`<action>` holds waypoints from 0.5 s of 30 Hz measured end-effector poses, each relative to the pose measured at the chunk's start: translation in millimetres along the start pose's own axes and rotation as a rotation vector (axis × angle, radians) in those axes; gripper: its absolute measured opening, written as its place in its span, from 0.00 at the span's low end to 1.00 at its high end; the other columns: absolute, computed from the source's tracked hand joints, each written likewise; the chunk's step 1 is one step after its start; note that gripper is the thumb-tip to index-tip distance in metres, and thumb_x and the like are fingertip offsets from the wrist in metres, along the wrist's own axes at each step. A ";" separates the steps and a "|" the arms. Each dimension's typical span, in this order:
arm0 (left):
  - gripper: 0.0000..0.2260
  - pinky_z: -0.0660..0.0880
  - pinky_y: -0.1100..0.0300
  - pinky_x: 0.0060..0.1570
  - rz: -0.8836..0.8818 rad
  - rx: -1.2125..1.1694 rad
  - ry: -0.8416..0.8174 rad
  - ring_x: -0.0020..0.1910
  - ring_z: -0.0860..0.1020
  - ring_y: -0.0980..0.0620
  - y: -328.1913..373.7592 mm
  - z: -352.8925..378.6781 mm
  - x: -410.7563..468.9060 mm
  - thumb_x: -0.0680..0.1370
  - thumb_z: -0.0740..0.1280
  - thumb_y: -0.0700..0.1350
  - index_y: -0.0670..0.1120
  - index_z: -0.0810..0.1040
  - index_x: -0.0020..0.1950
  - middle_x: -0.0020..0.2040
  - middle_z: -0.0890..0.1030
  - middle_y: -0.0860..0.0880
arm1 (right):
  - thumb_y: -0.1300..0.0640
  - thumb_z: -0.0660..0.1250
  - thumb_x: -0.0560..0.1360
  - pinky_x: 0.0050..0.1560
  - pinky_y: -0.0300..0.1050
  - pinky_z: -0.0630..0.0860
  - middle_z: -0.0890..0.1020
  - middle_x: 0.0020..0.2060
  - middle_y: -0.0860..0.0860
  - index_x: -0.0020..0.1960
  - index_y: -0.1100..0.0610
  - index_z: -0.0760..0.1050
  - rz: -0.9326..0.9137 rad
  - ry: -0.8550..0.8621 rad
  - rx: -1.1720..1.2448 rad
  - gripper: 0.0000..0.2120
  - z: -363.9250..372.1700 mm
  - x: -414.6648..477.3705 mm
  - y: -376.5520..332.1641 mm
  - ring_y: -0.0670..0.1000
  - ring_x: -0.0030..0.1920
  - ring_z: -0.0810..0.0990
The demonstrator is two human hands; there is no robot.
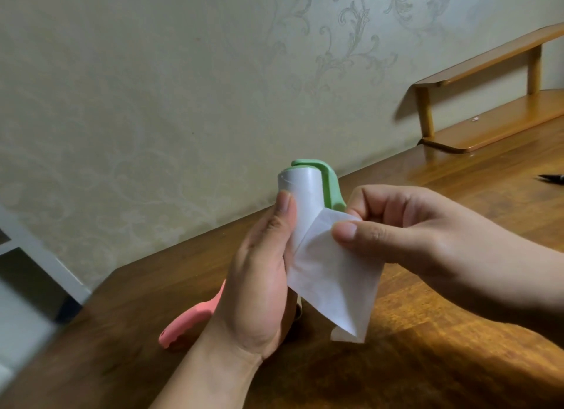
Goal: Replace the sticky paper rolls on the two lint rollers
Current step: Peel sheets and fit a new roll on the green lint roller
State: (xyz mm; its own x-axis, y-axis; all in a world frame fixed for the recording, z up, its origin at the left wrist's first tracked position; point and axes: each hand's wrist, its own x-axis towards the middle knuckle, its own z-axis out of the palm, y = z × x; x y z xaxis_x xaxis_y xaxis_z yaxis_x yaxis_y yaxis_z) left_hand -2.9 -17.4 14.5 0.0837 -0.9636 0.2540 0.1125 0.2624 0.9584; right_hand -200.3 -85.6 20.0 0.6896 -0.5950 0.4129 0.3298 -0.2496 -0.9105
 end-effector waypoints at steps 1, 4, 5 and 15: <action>0.30 0.83 0.49 0.63 0.002 0.013 0.012 0.65 0.86 0.40 -1.0 -1.1 0.0 0.88 0.62 0.63 0.38 0.82 0.71 0.65 0.86 0.34 | 0.49 0.73 0.76 0.40 0.37 0.77 0.83 0.37 0.50 0.39 0.49 0.82 0.002 -0.004 -0.008 0.08 0.0 0.0 0.5 0.47 0.40 0.81; 0.30 0.83 0.47 0.65 0.004 0.047 0.033 0.65 0.86 0.40 -0.8 -3.0 -0.1 0.88 0.59 0.64 0.41 0.84 0.70 0.65 0.87 0.35 | 0.48 0.73 0.76 0.39 0.35 0.77 0.84 0.37 0.48 0.39 0.48 0.81 0.006 -0.008 -0.018 0.08 -0.7 -0.1 1.1 0.45 0.40 0.82; 0.29 0.84 0.48 0.64 0.006 0.045 0.043 0.65 0.86 0.40 -0.6 -3.6 -0.1 0.88 0.59 0.64 0.42 0.85 0.70 0.65 0.87 0.35 | 0.48 0.73 0.76 0.39 0.35 0.77 0.84 0.37 0.48 0.40 0.48 0.81 0.005 -0.012 -0.023 0.08 -1.3 0.0 1.6 0.44 0.40 0.82; 0.20 0.87 0.49 0.51 0.129 0.055 0.176 0.53 0.89 0.45 2.9 -9.8 6.5 0.76 0.75 0.61 0.57 0.85 0.66 0.55 0.89 0.47 | 0.48 0.84 0.68 0.52 0.56 0.84 0.91 0.47 0.58 0.51 0.53 0.85 0.172 0.125 -0.108 0.16 -7.8 4.6 14.5 0.61 0.50 0.90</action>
State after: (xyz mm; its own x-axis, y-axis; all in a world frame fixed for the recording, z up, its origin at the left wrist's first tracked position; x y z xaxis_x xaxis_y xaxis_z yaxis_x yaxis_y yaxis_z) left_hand 7.7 -22.4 17.6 0.2654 -0.8974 0.3525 0.0357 0.3745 0.9265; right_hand -197.4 -97.8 8.5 0.6420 -0.7243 0.2515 0.1389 -0.2128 -0.9672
